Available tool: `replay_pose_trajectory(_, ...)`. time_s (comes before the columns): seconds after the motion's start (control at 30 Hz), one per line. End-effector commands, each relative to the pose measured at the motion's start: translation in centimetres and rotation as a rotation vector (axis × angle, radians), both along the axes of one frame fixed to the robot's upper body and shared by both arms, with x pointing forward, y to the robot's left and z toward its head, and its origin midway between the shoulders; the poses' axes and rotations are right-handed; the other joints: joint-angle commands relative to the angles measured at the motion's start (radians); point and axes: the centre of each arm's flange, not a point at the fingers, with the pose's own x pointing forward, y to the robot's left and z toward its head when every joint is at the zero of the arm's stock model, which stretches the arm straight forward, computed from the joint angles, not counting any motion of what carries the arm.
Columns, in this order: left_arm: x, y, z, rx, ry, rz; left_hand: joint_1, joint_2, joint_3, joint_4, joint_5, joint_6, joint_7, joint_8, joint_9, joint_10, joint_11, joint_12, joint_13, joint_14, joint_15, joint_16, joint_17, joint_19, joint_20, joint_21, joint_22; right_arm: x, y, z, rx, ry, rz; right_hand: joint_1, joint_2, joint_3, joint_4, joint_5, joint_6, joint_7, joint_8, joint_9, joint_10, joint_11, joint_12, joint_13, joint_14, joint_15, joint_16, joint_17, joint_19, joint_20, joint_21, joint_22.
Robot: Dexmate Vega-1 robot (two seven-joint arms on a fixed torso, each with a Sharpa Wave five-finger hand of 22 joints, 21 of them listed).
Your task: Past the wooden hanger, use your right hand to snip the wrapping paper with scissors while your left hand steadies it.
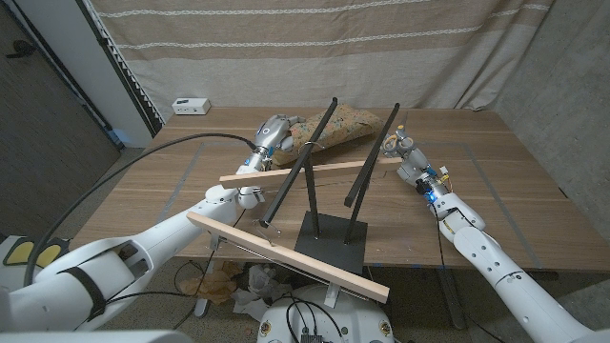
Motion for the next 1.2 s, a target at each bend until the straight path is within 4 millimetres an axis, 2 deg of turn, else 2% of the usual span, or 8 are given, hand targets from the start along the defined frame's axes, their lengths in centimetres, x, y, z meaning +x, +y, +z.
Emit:
replay_pose_trajectory(0.03, -0.15, 0.21, -0.16, -0.003, -0.001, 0.004, 0.010, -0.001, 0.004, -0.003, 0.004, 0.007, 0.000, 0.006, 0.001, 0.010, -0.003, 0.001, 0.004, 0.013, -0.168, -0.004, 0.005, -0.006, -0.058, 0.004, 0.002, 0.19, 0.23, -0.33, -0.008, 0.019, 0.024, 0.153, 0.147, 0.162, -0.126, -0.012, -0.278, -0.243, 0.194, 0.530, 0.046, -0.011, 0.002, 0.002, 0.027, -0.007, -0.001, 0.006, 0.010, -0.002, 0.008, 0.001)
replay_pose_trajectory(0.33, -0.46, 0.48, -0.40, -0.008, -0.002, 0.008, 0.011, -0.001, 0.004, -0.003, 0.004, 0.007, 0.000, 0.006, 0.000, 0.010, -0.004, 0.001, 0.005, 0.012, -0.168, -0.004, 0.005, -0.006, -0.058, 0.004, 0.002, 0.21, 0.46, -0.16, -0.016, 0.017, 0.022, 0.168, 0.134, 0.234, -0.127, -0.011, -0.325, -0.249, 0.222, 0.573, 0.113, -0.034, 0.011, 0.002, 0.047, -0.014, -0.011, 0.009, 0.009, -0.014, 0.015, -0.003)
replay_pose_trajectory(0.53, -0.58, 0.59, -0.49, -0.012, -0.007, 0.008, 0.011, -0.001, 0.004, -0.004, 0.004, 0.008, 0.000, 0.006, 0.000, 0.011, -0.004, 0.001, 0.006, 0.012, -0.168, -0.005, 0.004, -0.006, -0.058, 0.005, 0.002, 0.21, 0.57, -0.18, 0.010, 0.004, 0.047, 0.185, 0.135, 0.359, -0.137, 0.081, -0.308, -0.225, 0.262, 0.564, 0.134, -0.023, -0.002, -0.004, 0.051, -0.008, -0.050, -0.011, 0.023, 0.013, -0.105, -0.020)
replay_pose_trajectory(0.63, -0.61, 0.59, -0.50, -0.011, -0.008, 0.008, 0.011, -0.001, 0.004, -0.004, 0.004, 0.008, 0.000, 0.006, 0.000, 0.010, -0.004, 0.001, 0.005, 0.012, -0.168, -0.005, 0.004, -0.006, -0.058, 0.005, 0.002, 0.12, 0.59, -0.08, -0.001, 0.003, 0.048, 0.174, 0.129, 0.408, -0.131, 0.126, -0.258, -0.222, 0.235, 0.491, 0.146, -0.018, -0.009, -0.007, 0.058, -0.006, -0.066, -0.013, 0.046, 0.002, -0.126, -0.009)
replay_pose_trajectory(0.77, -0.64, 0.59, -0.48, -0.012, -0.011, 0.007, 0.012, -0.001, 0.004, -0.004, 0.004, 0.008, 0.000, 0.007, 0.000, 0.010, -0.004, 0.000, 0.005, 0.013, -0.168, -0.004, 0.004, -0.006, -0.058, 0.005, 0.001, 0.07, 0.68, -0.05, 0.005, 0.000, 0.073, 0.162, 0.147, 0.422, -0.116, 0.142, -0.260, -0.220, 0.235, 0.494, 0.148, -0.018, -0.013, -0.007, 0.057, -0.007, -0.073, -0.011, 0.047, -0.001, -0.118, 0.001)
replay_pose_trajectory(0.87, -0.66, 0.59, -0.46, -0.012, -0.013, 0.006, 0.012, -0.001, 0.004, -0.004, 0.004, 0.008, 0.000, 0.007, 0.000, 0.010, -0.004, 0.000, 0.005, 0.013, -0.168, -0.004, 0.004, -0.006, -0.058, 0.005, 0.001, 0.01, 0.70, -0.03, 0.007, 0.002, 0.074, 0.130, 0.159, 0.459, -0.083, 0.198, -0.222, -0.205, 0.198, 0.423, 0.151, -0.013, -0.026, -0.008, 0.057, 0.001, -0.085, -0.004, 0.029, 0.008, -0.100, 0.011)
replay_pose_trajectory(0.9, -0.69, 0.57, -0.46, -0.012, -0.014, 0.007, 0.012, -0.001, 0.004, -0.004, 0.004, 0.008, 0.000, 0.007, -0.001, 0.010, -0.004, 0.000, 0.005, 0.013, -0.168, -0.004, 0.004, -0.006, -0.058, 0.005, 0.001, 0.02, 0.69, -0.02, 0.010, 0.001, 0.078, 0.111, 0.152, 0.490, -0.074, 0.249, -0.189, -0.200, 0.160, 0.356, 0.155, -0.013, -0.036, -0.007, 0.056, 0.000, -0.096, 0.002, 0.019, 0.010, -0.084, 0.011)
replay_pose_trajectory(1.2, -0.82, 0.47, -0.28, -0.011, -0.018, 0.011, 0.012, -0.001, 0.003, -0.004, 0.004, 0.008, 0.000, 0.007, -0.001, 0.010, -0.003, 0.000, 0.005, 0.014, -0.168, -0.004, 0.005, -0.006, -0.058, 0.006, 0.001, 0.36, 0.81, 0.28, 0.022, -0.014, 0.106, 0.030, 0.148, 0.544, -0.044, 0.376, -0.133, -0.174, 0.075, 0.224, 0.144, -0.010, -0.065, -0.004, 0.055, 0.009, -0.115, 0.011, 0.012, 0.018, -0.075, -0.002)
